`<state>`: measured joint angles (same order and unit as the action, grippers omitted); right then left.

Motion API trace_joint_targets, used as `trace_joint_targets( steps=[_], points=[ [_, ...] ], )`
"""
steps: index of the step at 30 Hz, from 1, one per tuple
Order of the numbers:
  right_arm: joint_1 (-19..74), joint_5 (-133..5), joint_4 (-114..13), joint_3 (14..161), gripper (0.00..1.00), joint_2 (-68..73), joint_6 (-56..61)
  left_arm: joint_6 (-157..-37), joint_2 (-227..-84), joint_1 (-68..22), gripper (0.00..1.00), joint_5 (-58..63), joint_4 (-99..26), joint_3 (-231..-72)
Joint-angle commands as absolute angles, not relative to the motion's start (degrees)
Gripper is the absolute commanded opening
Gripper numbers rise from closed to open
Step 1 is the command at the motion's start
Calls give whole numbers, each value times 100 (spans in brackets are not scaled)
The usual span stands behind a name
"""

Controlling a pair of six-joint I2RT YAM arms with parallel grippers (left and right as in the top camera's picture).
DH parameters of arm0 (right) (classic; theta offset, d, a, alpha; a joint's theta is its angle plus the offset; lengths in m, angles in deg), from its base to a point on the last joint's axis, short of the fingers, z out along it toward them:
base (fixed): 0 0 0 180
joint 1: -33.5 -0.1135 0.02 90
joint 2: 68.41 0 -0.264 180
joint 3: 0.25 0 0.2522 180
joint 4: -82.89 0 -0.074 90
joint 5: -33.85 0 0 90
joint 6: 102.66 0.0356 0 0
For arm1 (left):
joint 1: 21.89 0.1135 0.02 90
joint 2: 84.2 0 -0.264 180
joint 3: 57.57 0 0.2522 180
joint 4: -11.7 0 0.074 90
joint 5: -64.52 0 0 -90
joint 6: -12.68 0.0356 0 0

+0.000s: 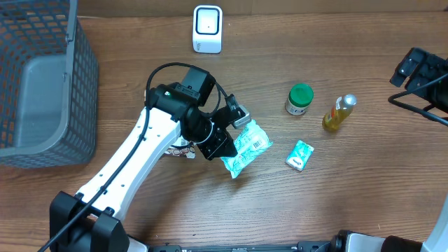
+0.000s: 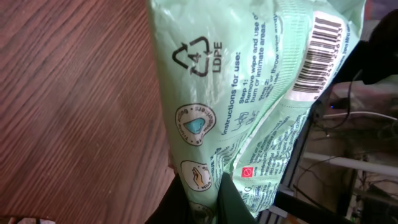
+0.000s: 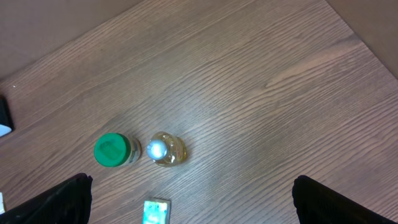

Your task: Scan the item barcode

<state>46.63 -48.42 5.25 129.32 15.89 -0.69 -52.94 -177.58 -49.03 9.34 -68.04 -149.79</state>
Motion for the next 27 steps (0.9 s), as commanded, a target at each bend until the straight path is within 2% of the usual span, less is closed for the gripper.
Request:
trace_joint_targets(
  steps=[1,10,20,27],
  points=[
    [4676,-4829,506,12941,100,1584,-96,-5393,-17977,-5019,4,456,-6738,-14942],
    [4676,-4829,506,12941,100,1584,-96,-6461,-18910,-5292,4,-1192,-6314,-14942],
    [4676,-4829,508,12941,100,1584,-96,-6477,-19643,-5580,4,-2447,-5918,-14944],
    [4676,-4829,506,12941,100,1584,-96,-6582,-19643,-5567,5,-2611,-5330,-14944]
  ],
)
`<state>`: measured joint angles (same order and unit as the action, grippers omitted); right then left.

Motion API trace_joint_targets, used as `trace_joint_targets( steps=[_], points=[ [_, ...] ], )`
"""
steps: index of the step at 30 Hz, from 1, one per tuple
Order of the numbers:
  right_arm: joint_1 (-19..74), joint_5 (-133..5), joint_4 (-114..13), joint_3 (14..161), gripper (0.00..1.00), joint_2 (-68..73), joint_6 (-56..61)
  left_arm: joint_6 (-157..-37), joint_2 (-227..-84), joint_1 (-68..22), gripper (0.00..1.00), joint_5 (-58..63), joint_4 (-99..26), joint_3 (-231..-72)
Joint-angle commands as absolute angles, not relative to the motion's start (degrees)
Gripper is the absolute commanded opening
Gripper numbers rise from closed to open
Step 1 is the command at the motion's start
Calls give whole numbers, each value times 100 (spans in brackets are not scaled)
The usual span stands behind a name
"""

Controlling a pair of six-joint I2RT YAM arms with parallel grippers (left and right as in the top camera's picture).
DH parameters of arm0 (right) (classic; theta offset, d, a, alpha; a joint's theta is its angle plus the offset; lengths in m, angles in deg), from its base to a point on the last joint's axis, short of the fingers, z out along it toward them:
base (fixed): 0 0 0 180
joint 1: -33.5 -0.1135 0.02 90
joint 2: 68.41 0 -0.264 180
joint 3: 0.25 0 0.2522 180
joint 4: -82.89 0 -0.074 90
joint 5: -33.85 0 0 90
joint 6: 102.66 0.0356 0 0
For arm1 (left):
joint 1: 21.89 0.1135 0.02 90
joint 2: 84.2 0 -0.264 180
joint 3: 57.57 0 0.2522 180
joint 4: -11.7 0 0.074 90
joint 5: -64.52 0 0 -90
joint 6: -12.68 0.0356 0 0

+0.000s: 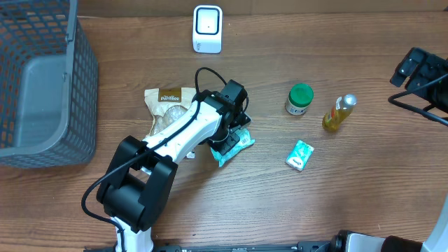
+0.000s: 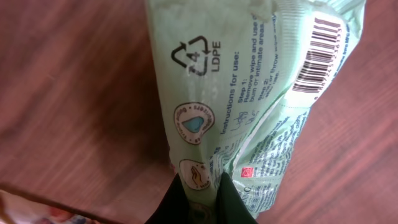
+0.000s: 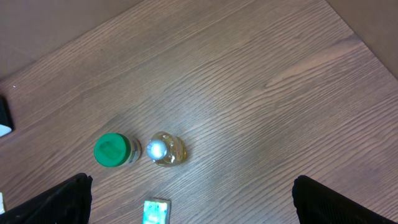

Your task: Scan the item barcode

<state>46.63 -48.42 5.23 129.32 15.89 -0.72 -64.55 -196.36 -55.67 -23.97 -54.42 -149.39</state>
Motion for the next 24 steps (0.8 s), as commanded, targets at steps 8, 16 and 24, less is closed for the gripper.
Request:
trace_joint_targets(
  steps=[8,16,24],
  points=[
    [4676,-4829,508,12941,100,1584,-96,-6496,-19643,-5569,4,-2611,-5241,-14944],
    [4676,-4829,508,12941,100,1584,-96,-6448,-19643,-5569,5,-2609,-5236,-14944],
    [4676,-4829,508,12941,100,1584,-96,-6673,-19629,-5567,31,-2595,-5418,-15031]
  ],
)
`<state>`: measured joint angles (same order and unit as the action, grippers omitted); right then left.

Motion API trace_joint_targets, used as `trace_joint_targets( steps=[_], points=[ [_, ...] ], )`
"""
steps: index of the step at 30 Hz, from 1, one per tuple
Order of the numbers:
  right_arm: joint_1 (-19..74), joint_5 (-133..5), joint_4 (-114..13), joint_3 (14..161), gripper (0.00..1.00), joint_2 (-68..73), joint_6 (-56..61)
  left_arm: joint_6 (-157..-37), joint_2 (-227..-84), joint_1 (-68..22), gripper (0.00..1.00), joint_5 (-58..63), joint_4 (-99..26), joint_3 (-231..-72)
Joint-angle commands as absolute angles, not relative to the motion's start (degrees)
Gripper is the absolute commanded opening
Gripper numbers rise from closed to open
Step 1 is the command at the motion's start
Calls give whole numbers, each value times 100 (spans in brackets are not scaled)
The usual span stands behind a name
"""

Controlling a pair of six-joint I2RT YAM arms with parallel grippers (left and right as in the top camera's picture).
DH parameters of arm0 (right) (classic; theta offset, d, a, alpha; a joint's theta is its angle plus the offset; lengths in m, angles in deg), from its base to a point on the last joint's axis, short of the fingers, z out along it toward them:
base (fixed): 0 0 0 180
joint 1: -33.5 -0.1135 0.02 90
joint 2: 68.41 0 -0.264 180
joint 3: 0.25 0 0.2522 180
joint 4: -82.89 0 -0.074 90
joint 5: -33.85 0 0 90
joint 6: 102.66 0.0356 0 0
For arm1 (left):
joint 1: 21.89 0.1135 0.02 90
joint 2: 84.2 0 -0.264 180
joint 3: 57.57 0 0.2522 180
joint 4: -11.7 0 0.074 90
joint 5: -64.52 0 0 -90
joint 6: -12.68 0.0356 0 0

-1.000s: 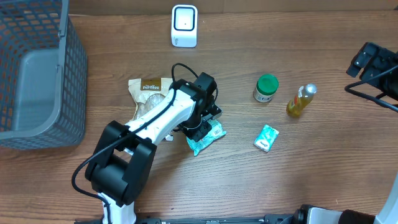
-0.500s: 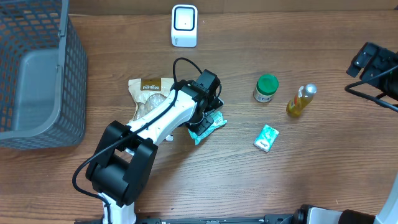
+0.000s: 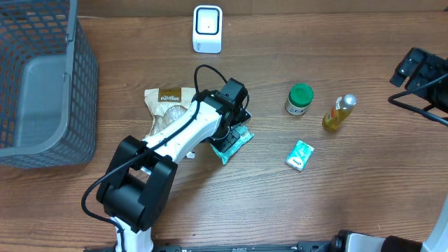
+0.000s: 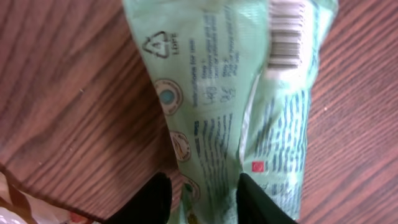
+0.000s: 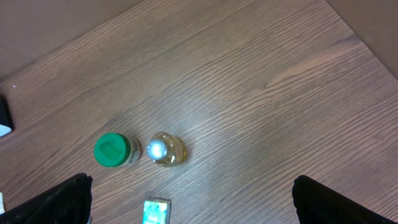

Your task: Scan the item barcode

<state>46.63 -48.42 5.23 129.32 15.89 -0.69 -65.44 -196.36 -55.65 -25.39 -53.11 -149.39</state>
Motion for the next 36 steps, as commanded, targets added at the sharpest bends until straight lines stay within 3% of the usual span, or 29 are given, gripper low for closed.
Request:
trace_joint_targets(
  steps=[1,6,7,9,10,13,18,21,22,36],
  points=[
    [4676,-4829,508,12941,100,1584,-96,-6763,-19618,-5561,31,-2593,-5516,-15108],
    [4676,-4829,506,12941,100,1584,-96,-7353,-19603,-5556,49,-2552,-6229,-15932],
    [4676,-4829,508,12941,100,1584,-96,-7419,-19603,-5556,57,-2475,-6395,-16148],
    [4676,-4829,506,12941,100,1584,-96,-7484,-19603,-5554,90,-2259,-6725,-16482],
    [4676,-4829,506,12941,100,1584,-96,-7508,-19603,-5554,93,-2147,-6957,-16638],
    [4676,-4829,506,12941,100,1584,-96,-7825,-19603,-5543,82,-2091,-7536,-16804],
    [4676,-4829,506,12941,100,1584,-96,-8164,-19616,-5543,51,-1291,-7746,-16544],
    [4676,-4829,506,12941,100,1584,-96,-8184,-19618,-5589,11,-998,-7610,-16268],
    [4676,-4829,508,12941,100,1584,-96,-8230,-19618,-5604,4,-943,-7558,-16181],
    [4676,-4829,506,12941,100,1584,-96,-8938,-19623,-5803,4,-963,-5763,-14773]
  ],
)
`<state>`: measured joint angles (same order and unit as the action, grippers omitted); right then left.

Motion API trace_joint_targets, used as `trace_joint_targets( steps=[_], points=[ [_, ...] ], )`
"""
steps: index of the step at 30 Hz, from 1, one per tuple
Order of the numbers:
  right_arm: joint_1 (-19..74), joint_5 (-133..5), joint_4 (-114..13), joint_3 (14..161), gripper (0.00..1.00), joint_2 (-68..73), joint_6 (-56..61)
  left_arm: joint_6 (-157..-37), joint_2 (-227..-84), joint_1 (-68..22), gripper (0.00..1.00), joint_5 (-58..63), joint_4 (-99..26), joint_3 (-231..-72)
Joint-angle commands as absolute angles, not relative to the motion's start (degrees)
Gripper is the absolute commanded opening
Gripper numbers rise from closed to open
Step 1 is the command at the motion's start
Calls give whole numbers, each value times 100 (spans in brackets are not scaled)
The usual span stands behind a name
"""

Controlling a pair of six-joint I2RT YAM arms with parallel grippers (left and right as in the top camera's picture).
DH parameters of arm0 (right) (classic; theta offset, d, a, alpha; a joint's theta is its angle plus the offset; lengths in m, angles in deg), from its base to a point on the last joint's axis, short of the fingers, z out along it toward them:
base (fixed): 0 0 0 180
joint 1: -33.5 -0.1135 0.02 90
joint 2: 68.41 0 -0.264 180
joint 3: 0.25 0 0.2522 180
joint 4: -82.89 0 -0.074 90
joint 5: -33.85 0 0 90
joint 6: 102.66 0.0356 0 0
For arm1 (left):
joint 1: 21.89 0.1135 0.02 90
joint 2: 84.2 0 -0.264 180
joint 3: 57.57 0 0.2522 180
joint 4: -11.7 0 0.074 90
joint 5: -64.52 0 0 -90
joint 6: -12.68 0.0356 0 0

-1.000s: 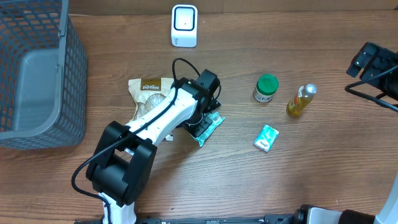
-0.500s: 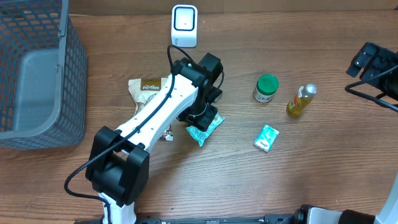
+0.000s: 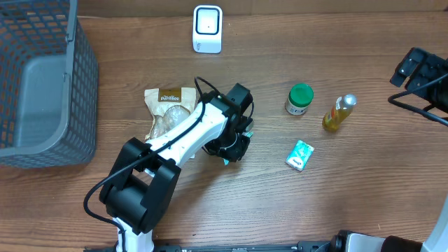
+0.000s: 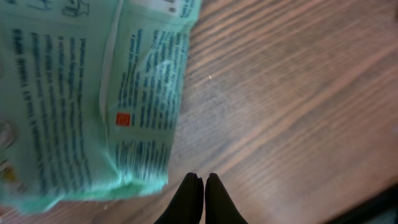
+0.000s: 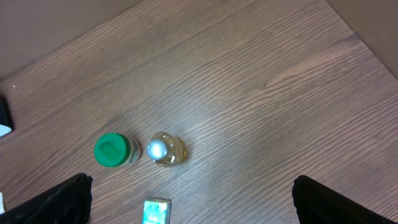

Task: Scan the item barcode
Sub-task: 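Lower the wipes pack onto the table and open the left gripper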

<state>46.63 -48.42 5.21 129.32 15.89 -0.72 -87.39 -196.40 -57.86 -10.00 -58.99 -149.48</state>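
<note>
The green wipes pack lies flat on the wooden table, printed side up; its barcode is out of the left wrist view. My left gripper is shut with nothing between its fingers, its tips just past the pack's lower right corner. In the overhead view the left gripper covers nearly all of the pack. The white scanner stands at the far edge of the table. My right gripper hangs open high at the right, also seen in the overhead view.
A grey mesh basket fills the far left. A tan snack bag lies just left of the left arm. A green-lidded jar, a yellow bottle and a small green packet sit to the right.
The left gripper was open with its fingers astride the pack's end. Now it is shut and empty, shifted off the pack toward its corner. The pack lies free on the table.
First the left gripper held the wipes pack up off the table, barcode showing. Then the pack was down on the table by the snack bag, still pinched. Then the fingers stood open round it. Now they are shut, clear of the pack.
</note>
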Motion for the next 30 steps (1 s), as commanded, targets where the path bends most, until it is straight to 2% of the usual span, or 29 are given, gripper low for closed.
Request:
trace_joint_targets(
  steps=[1,7,11,16,24,26,27,28,29,30],
  points=[
    [4676,-4829,508,12941,100,1584,-96,-8942,-19623,-5803,4,-1083,-5739,-14751],
    [4676,-4829,508,12941,100,1584,-96,-9174,-19623,-5775,4,-2370,-5752,-14756],
    [4676,-4829,508,12941,100,1584,-96,-9178,-19623,-5762,4,-2720,-5674,-14758],
    [4676,-4829,508,12941,100,1584,-96,-9301,-19612,-5742,4,-2530,-5700,-14922],
    [4676,-4829,508,12941,100,1584,-96,-9252,-19568,-5633,5,-1990,-6795,-16126],
    [4676,-4829,508,12941,100,1584,-96,-9174,-19566,-5539,10,-1994,-6900,-16334],
    [4676,-4829,506,12941,100,1584,-96,-9143,-19566,-5473,17,-1994,-6909,-16382],
    [4676,-4829,506,12941,100,1584,-96,-9143,-19566,-5416,31,-1992,-6904,-16386],
    [4676,-4829,506,12941,100,1584,-96,-9130,-19568,-5344,41,-1994,-6913,-16380],
    [4676,-4829,506,12941,100,1584,-96,-9082,-19577,-5272,44,-1990,-6917,-16354]
  ],
)
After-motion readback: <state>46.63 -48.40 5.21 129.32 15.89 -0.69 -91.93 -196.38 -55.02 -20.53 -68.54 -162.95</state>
